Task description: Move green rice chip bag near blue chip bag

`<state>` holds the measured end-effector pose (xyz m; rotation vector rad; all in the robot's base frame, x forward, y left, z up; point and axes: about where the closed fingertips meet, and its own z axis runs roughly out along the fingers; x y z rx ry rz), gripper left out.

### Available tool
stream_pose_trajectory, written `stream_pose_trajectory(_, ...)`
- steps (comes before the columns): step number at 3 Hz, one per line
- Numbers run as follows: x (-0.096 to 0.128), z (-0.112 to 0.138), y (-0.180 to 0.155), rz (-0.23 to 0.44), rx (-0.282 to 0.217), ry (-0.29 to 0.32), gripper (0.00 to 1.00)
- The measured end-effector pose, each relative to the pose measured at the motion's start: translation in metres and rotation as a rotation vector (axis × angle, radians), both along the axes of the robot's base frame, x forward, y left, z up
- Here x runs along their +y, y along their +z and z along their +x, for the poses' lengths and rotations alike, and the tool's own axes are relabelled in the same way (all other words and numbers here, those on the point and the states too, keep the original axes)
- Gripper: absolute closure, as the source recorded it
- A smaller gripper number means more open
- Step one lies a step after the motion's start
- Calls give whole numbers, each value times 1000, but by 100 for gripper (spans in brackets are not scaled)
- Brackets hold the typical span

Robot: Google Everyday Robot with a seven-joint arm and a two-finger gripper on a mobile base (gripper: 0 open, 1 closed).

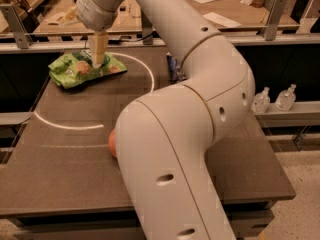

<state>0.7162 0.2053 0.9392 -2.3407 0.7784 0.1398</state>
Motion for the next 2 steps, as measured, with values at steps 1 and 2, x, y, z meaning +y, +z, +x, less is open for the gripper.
stream_pose_trajectory(1, 0, -26, 5, -121, -5, 135, 0)
stream_pose_trajectory(2, 10, -45, 7, -145, 10, 221, 0)
